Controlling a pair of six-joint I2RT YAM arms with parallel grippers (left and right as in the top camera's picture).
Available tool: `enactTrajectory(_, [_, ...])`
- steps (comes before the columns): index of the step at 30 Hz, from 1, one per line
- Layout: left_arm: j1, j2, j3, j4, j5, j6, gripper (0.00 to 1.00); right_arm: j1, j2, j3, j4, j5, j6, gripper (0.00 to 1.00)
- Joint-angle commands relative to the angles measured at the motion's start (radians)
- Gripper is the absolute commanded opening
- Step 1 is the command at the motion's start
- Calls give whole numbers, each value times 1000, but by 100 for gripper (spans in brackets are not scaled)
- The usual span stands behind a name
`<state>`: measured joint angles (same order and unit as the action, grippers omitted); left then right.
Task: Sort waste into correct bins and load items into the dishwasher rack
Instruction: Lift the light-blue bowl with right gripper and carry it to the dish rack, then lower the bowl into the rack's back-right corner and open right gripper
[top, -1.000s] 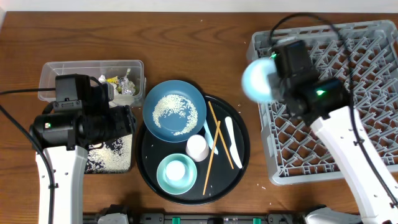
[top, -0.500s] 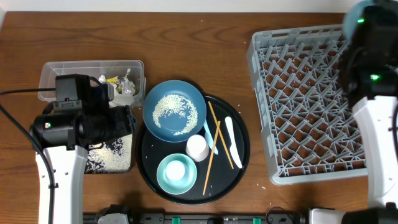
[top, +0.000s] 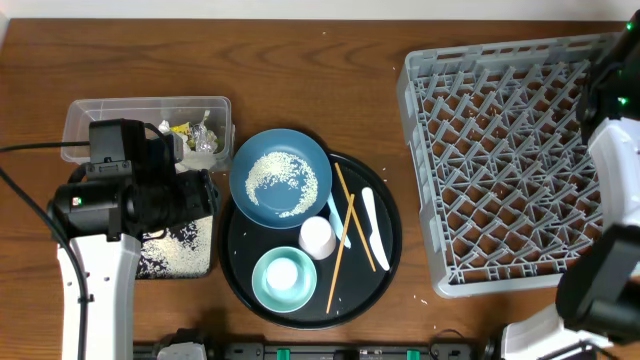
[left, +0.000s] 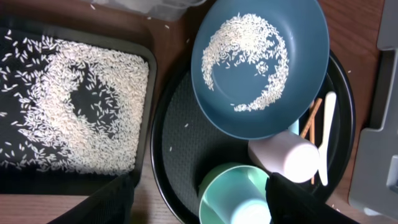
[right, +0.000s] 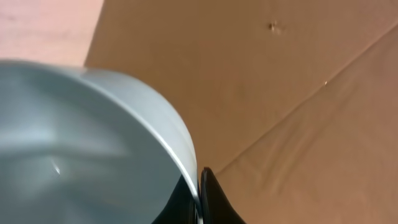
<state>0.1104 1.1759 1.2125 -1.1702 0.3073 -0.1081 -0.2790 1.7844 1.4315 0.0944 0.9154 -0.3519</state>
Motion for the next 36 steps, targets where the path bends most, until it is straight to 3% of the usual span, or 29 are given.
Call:
enactTrajectory(1, [5,1,-1,-4,-6,-2,69,-12,61,12,81,32,-134,1])
enactTrajectory(7, [5,1,-1,-4,-6,-2,69,-12,179,12,268,22,-273,1])
enactTrajectory(13, [5,1,-1,-4,-5,-3,69,-12,270,12,356,5,-319,1])
enactTrajectory(27, [5,1,-1,-5,-5,-25,70,-10,376,12,379,-55,-315,1])
enactTrajectory(36, [5,1,-1,-3,-5,-28,69,22,376,12,231,-59,-250,2])
